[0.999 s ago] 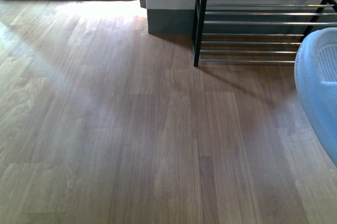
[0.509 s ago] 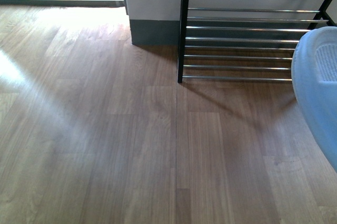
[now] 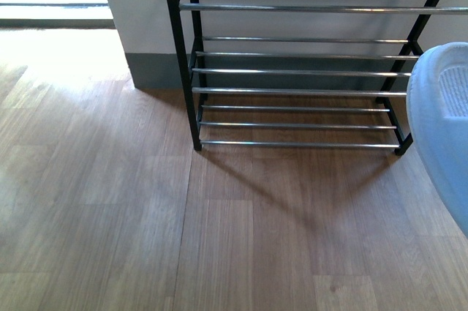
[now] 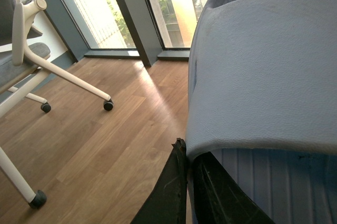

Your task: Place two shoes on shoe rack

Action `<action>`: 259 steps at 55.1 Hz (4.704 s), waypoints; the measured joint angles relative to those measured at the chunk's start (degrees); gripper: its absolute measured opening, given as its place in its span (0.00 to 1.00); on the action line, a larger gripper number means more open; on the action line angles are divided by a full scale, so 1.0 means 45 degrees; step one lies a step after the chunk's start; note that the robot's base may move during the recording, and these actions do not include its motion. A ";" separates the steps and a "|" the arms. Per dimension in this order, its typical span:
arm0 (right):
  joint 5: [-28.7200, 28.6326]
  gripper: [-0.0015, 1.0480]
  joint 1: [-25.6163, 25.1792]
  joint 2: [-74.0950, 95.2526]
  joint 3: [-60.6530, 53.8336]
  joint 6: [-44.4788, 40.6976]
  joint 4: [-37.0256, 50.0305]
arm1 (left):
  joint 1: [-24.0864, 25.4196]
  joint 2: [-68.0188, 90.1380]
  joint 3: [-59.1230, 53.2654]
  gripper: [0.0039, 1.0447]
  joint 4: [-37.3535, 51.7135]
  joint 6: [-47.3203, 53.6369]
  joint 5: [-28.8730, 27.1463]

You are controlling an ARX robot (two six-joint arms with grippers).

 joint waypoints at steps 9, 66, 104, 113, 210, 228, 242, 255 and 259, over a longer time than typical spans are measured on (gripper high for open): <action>0.0000 0.02 -0.0005 0.0000 0.0000 0.0000 0.0000 | 0.0000 0.0010 0.0000 0.01 0.0000 0.0000 0.0015; -0.0058 0.02 -0.0005 0.0005 -0.0019 0.0000 0.0000 | 0.0000 0.0010 -0.0010 0.01 0.0000 0.0000 -0.0019; -0.0049 0.02 -0.0005 0.0005 -0.0019 0.0000 0.0005 | 0.0000 0.0005 -0.0005 0.01 0.0000 0.0010 -0.0015; -0.0510 0.02 -0.0121 -0.0170 -0.0121 0.0146 0.0330 | 0.0000 0.0005 -0.0005 0.01 0.0000 0.0010 -0.0010; 0.3075 0.08 -0.2288 2.5106 1.5353 -0.1103 0.7970 | 0.0000 0.0005 -0.0010 0.01 0.0000 0.0010 -0.0019; 0.1909 0.60 -0.2186 2.2289 1.3182 0.1948 0.7261 | 0.0000 0.0005 -0.0010 0.01 0.0000 0.0010 -0.0019; 0.0471 0.83 -0.2390 1.5795 0.8398 0.3381 0.9675 | 0.0000 0.0005 -0.0010 0.01 0.0000 0.0010 -0.0019; -0.0262 0.47 -0.3026 1.4615 0.4328 0.3395 1.4989 | 0.0000 0.0005 -0.0010 0.01 0.0000 0.0010 -0.0015; -0.0364 0.37 -0.3177 1.4056 0.3745 0.3400 1.5169 | 0.0000 0.0005 -0.0010 0.01 0.0000 0.0010 -0.0010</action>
